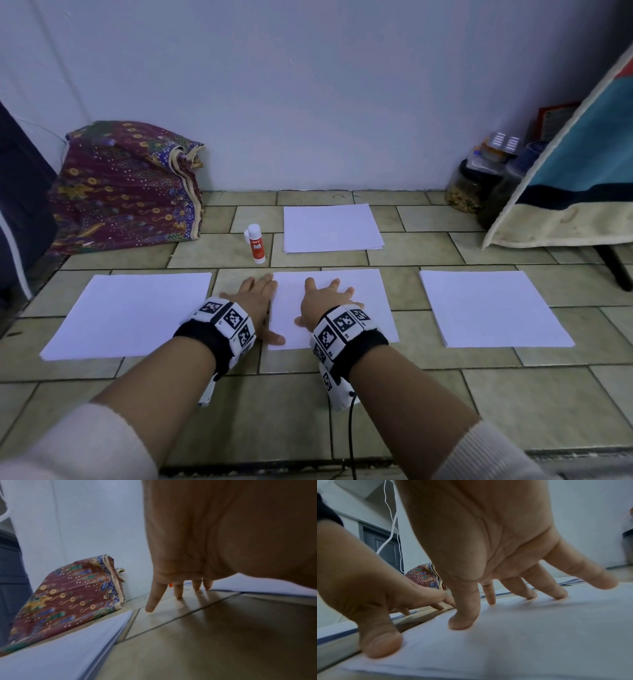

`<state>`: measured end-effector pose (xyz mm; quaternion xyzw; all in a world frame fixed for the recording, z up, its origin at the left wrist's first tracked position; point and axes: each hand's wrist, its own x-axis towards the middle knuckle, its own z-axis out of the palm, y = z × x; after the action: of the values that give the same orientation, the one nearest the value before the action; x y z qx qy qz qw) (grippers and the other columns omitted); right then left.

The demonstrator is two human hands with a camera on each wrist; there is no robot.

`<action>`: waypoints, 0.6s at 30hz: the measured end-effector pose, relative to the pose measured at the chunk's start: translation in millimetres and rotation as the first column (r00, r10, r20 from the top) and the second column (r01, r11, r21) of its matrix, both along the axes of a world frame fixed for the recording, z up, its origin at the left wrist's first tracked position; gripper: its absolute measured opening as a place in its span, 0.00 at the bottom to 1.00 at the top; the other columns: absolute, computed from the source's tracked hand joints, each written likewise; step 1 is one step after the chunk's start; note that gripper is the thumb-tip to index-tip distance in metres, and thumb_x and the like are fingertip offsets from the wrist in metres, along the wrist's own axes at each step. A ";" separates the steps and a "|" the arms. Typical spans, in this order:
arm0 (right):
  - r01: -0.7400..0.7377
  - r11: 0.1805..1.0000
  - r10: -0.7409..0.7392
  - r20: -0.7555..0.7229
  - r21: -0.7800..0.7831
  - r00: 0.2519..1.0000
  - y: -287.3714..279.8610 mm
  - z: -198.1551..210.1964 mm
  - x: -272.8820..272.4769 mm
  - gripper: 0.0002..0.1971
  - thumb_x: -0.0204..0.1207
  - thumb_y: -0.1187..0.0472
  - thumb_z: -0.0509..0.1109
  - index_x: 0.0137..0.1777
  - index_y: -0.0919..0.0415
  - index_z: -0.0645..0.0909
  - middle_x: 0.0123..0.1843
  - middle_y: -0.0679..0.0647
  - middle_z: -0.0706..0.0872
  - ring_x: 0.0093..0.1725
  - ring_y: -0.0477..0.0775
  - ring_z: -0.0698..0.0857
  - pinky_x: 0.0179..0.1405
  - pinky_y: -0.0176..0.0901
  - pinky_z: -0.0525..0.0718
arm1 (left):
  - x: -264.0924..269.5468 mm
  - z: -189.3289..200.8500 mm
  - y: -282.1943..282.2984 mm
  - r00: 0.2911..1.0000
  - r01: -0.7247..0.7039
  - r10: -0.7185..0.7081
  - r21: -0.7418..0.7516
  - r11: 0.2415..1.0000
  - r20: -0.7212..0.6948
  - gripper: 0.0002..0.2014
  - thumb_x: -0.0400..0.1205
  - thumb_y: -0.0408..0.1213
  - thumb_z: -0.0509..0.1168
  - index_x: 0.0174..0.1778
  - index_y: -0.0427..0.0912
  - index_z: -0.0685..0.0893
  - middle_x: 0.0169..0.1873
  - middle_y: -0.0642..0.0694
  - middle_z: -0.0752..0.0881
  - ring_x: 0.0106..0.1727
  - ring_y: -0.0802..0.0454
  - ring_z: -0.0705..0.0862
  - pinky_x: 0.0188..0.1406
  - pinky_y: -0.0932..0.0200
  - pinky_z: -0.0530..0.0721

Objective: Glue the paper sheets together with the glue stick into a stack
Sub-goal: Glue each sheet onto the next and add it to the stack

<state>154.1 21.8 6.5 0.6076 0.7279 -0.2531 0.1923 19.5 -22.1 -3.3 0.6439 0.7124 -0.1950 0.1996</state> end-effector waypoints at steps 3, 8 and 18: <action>-0.013 1.000 0.012 0.020 0.008 1.000 1.5 3.4 -2.8 0.43 0.79 0.50 0.69 0.84 0.47 0.41 0.85 0.68 0.40 0.81 0.78 0.45 0.75 0.79 0.55 | 3.2 3.2 1.9 0.999 0.019 -0.017 0.058 0.998 -0.036 0.58 0.68 0.63 0.75 0.83 0.42 0.48 0.84 0.48 0.43 0.82 0.41 0.52 0.73 0.31 0.68; -0.042 0.999 0.042 0.029 0.001 0.999 9.4 -11.5 -10.1 0.46 0.77 0.49 0.71 0.84 0.50 0.41 0.83 0.73 0.46 0.82 0.76 0.45 0.75 0.79 0.54 | -4.5 1.0 -2.2 0.999 0.020 -0.021 0.027 0.999 0.042 0.67 0.64 0.60 0.79 0.84 0.39 0.38 0.85 0.48 0.38 0.84 0.42 0.44 0.79 0.37 0.62; -0.084 0.996 0.083 0.012 0.041 0.996 8.7 -12.5 -3.9 0.37 0.77 0.55 0.71 0.79 0.52 0.52 0.80 0.74 0.59 0.81 0.76 0.51 0.73 0.78 0.60 | -7.8 4.1 -4.0 0.997 0.031 -0.030 -0.010 0.999 0.068 0.69 0.64 0.58 0.80 0.84 0.42 0.34 0.84 0.50 0.34 0.84 0.43 0.38 0.82 0.42 0.56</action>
<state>150.2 30.5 -6.0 0.5818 0.7567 -0.2266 0.1939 11.8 -26.1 0.8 0.6599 0.6942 -0.1799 0.2242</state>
